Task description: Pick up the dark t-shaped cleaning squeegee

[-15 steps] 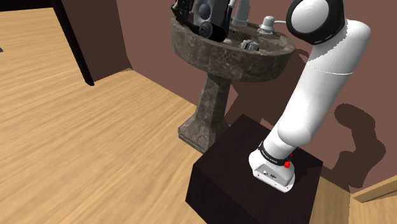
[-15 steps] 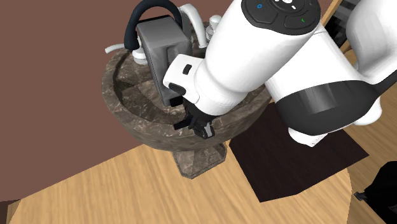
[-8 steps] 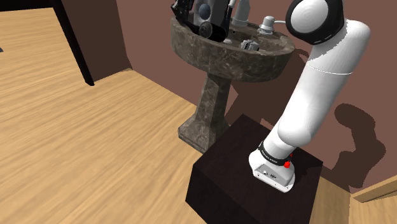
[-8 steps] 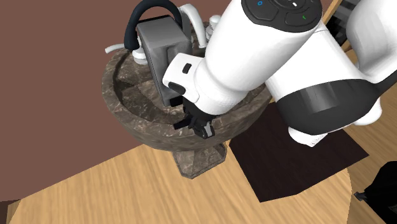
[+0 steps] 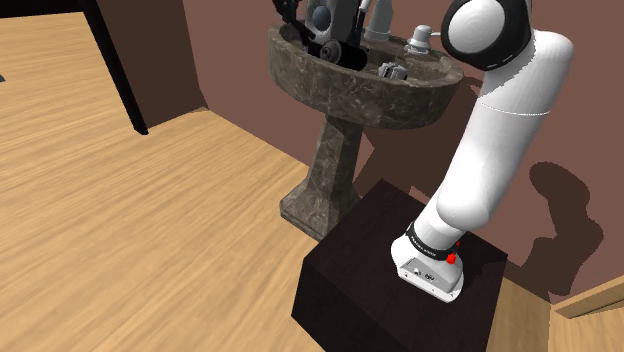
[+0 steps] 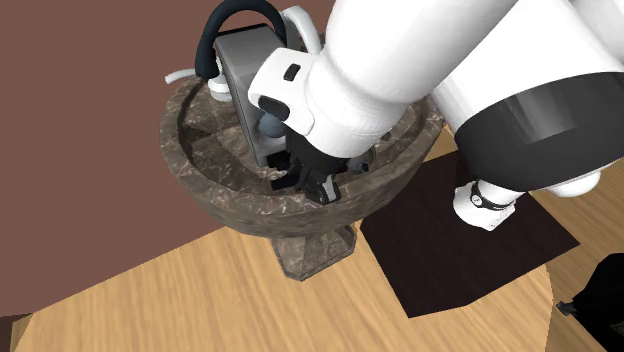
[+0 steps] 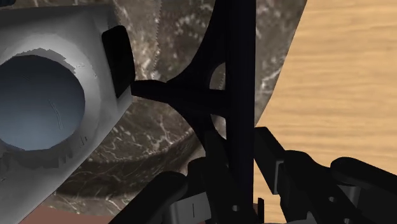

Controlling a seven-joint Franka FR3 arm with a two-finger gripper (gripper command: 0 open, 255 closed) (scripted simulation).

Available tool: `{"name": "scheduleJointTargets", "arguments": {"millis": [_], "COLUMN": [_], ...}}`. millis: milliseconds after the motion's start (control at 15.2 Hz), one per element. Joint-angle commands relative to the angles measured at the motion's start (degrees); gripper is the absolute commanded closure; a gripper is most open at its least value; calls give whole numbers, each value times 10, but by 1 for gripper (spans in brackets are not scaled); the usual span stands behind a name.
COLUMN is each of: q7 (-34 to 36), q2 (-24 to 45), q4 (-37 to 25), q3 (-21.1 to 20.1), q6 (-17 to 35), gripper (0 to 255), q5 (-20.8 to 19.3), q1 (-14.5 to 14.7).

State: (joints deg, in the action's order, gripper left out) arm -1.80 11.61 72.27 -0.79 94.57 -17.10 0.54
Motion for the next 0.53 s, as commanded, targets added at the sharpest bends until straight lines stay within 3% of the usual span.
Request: {"name": "scheduleJointTargets", "arguments": {"millis": [0,330,462], "q7": [-5,-18,-19], "q2": [10,39,40], "q4": [-30,-112,-115], "q3": [0,0,0], "q6": [-20,-71,-73], "gripper": [255,255,255], "q5": [0,-1,-1], "q1": [1,4,4]}}
